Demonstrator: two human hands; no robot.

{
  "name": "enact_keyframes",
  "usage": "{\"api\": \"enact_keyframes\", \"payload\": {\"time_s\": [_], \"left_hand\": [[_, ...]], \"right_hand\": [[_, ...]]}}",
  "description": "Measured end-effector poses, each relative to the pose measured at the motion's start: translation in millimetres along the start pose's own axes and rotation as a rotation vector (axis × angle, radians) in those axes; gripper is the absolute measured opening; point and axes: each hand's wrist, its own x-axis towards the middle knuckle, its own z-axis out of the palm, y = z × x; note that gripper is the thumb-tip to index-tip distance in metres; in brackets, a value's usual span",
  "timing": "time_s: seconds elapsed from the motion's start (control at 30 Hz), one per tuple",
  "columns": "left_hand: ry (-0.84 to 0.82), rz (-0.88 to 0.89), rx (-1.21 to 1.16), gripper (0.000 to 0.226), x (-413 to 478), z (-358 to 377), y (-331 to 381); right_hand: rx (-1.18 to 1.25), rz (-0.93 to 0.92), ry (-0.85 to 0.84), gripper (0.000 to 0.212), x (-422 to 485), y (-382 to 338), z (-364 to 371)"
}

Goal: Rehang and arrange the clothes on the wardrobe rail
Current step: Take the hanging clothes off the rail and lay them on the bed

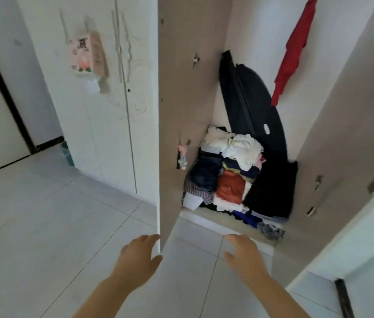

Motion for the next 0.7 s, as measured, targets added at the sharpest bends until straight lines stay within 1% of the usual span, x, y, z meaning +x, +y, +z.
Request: {"api": "enact_keyframes", "payload": {"time_s": [0.1, 0.2, 0.27, 0.43, 0.53, 0.7], "left_hand": [[-0.009, 0.105, -0.007, 0.051, 59.2, 2.0, 47.9], [-0.027, 0.172, -0.025, 0.051, 117.5, 5.0, 83.7], [-0.043, 0.214, -0.048, 0.051, 160.1, 7.7, 104.2], [-0.028, 0.342, -0.061, 0.052, 276.0, 0.0, 153.4], [-0.022, 0.375, -0.082, 0.055, 342.5, -18.8, 179.1], [0.065, 0.471, -0.146, 0.053, 444.9, -69.4, 232.5]], "right_hand": [[0.029, 0.057, 0.054, 0.044, 30.0, 35.9, -29.2], [0.029, 0.101, 0.113, 0.043, 64.6, 61.5, -54.8], [0.003, 0.115, 0.124, 0.042, 93.7, 75.0, -69.7], [0.075, 0.164, 0.208, 0.041, 182.7, 95.3, -108.4], [0.073, 0.150, 0.262, 0.042, 237.7, 99.6, -139.6], [0.095, 0.056, 0.447, 0.041, 328.7, 100.8, -206.5]]}}
